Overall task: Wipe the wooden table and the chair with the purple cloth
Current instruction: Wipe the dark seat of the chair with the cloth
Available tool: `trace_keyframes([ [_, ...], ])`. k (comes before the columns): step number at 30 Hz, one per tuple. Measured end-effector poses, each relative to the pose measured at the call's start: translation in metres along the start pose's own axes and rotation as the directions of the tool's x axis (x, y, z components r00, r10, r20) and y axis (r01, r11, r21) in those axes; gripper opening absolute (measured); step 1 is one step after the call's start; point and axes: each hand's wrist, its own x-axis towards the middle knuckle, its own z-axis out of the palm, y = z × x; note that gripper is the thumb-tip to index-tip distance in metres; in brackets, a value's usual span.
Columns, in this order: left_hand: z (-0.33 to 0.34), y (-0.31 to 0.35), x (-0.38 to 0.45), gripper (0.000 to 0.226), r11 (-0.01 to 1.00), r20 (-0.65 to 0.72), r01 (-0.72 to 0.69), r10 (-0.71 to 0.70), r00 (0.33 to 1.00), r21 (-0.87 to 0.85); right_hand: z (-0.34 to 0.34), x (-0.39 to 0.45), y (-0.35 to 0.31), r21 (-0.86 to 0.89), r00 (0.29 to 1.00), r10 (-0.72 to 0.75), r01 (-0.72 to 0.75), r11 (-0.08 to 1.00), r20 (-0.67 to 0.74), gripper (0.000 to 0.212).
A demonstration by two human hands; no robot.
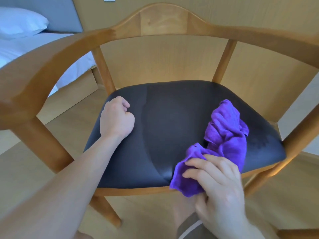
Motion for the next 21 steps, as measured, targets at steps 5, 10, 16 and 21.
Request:
trace_keyframes([
  [5,-0.001,-0.003,0.003,0.038,1.0,0.003,-0.018,0.018,1.0,0.002,0.044,0.019,-0.069,0.119,0.961,-0.211,0.192,0.974,0.179,0.037],
  [10,-0.001,-0.004,0.002,0.038,0.999,0.006,-0.047,0.047,0.999,-0.011,0.029,-0.003,-0.035,-0.066,0.907,-0.29,0.324,0.944,0.306,0.05],
  [16,-0.003,-0.004,-0.001,0.037,0.999,0.005,-0.033,0.034,0.999,-0.039,-0.017,-0.027,0.034,-0.214,0.997,-0.036,0.05,0.976,0.066,0.041],
  [21,-0.002,-0.004,-0.002,0.034,0.999,-0.001,-0.027,0.027,1.0,-0.045,-0.005,0.01,-0.004,0.009,0.984,0.121,-0.121,0.993,-0.13,0.039],
])
